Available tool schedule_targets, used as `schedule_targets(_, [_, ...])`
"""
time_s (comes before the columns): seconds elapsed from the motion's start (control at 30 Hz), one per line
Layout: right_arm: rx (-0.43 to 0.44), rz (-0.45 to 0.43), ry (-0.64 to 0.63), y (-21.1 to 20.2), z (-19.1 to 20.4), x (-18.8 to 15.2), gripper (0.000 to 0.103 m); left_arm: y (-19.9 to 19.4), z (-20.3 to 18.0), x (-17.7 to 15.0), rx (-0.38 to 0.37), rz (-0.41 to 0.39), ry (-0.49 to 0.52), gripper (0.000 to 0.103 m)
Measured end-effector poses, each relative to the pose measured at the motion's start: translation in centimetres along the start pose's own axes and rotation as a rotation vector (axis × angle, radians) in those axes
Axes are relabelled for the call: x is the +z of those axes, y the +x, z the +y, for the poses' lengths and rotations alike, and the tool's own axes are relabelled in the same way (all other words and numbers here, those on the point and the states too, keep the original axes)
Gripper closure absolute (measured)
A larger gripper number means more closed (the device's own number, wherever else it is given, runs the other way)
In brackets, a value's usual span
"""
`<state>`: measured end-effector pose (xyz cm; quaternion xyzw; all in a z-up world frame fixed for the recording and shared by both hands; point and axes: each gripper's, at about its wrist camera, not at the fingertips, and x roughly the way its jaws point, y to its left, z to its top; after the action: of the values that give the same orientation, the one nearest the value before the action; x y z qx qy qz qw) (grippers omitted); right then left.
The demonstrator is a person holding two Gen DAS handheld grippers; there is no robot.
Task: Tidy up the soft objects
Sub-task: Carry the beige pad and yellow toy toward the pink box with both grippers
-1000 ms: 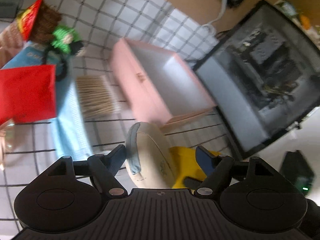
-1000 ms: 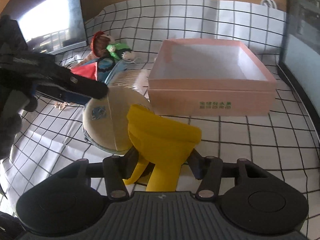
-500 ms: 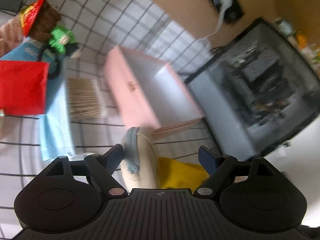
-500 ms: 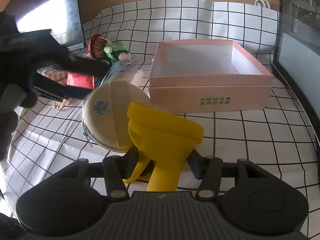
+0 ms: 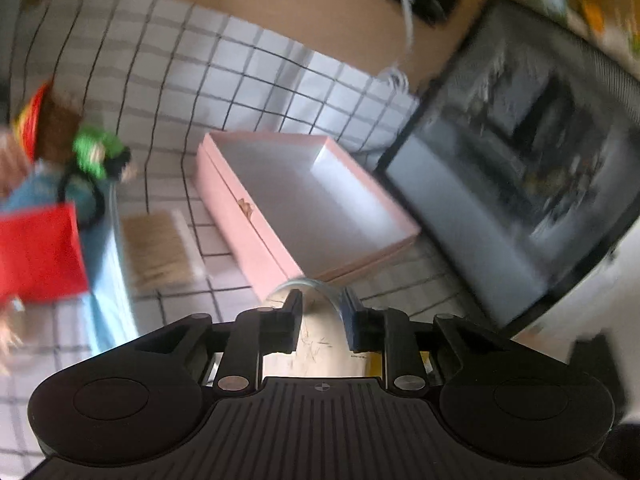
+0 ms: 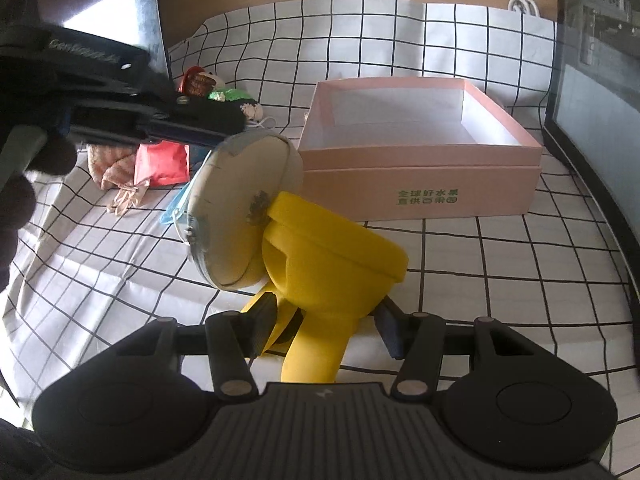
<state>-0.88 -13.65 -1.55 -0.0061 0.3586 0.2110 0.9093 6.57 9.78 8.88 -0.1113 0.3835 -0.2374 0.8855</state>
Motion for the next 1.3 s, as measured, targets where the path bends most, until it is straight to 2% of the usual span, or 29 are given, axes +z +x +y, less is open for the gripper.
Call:
schedule_targets(0.1, [-0.018, -0.005, -0.018, -0.1, 0.4, -0.1, 0.049, 0.1, -1.8, -0.5, 0.046, 0.009, 0.079, 0.078])
schedule_targets(0.23, [-0.028, -0.01, -0.028, 0.0, 0.5, -0.3, 0.049, 0.0, -2.7, -0.9, 0.073, 0.015, 0.1, 0.077])
schedule_targets(0.3, [-0.028, -0.011, -0.027, 0.0, 0.4, -0.3, 0.049, -0.5, -2.5, -1.1, 0.064, 0.019, 0.093, 0.071])
schedule_targets(0.47, [-0.034, -0.024, -0.046, 0.0, 0.7, -0.4, 0.049, -1.4, -2.4, -2.1, 0.052, 0.048, 0.082, 0.071])
schedule_targets(0.57, [-0.036, -0.029, -0.045, 0.0, 0.7, -0.5, 0.049, -1.3, -3.3, -2.6, 0.106, 0.032, 0.107, 0.071])
schedule_targets(0.77, [-0.037, -0.04, -0.052, -0.2, 0.7, -0.7, 0.049, -1.0, -6.5, -4.4, 0.218, -0.005, 0.333, 0.068])
schedule_targets(0.83, [-0.039, -0.049, -0.054, -0.4, 0.5, -1.0, 0.049, -1.1, -6.9, -4.9, 0.236, 0.001, 0.366, 0.068])
schedule_targets(1.03, [-0.043, -0.062, -0.061, -0.2, 0.5, -1.4, 0.049, -0.5, -7.2, -4.0, 0.252, 0.008, 0.291, 0.067])
schedule_targets(1.3, [-0.043, -0.071, -0.062, -0.1, 0.6, -1.6, 0.049, -0.4, -8.0, -3.6, 0.293, 0.033, 0.291, 0.066])
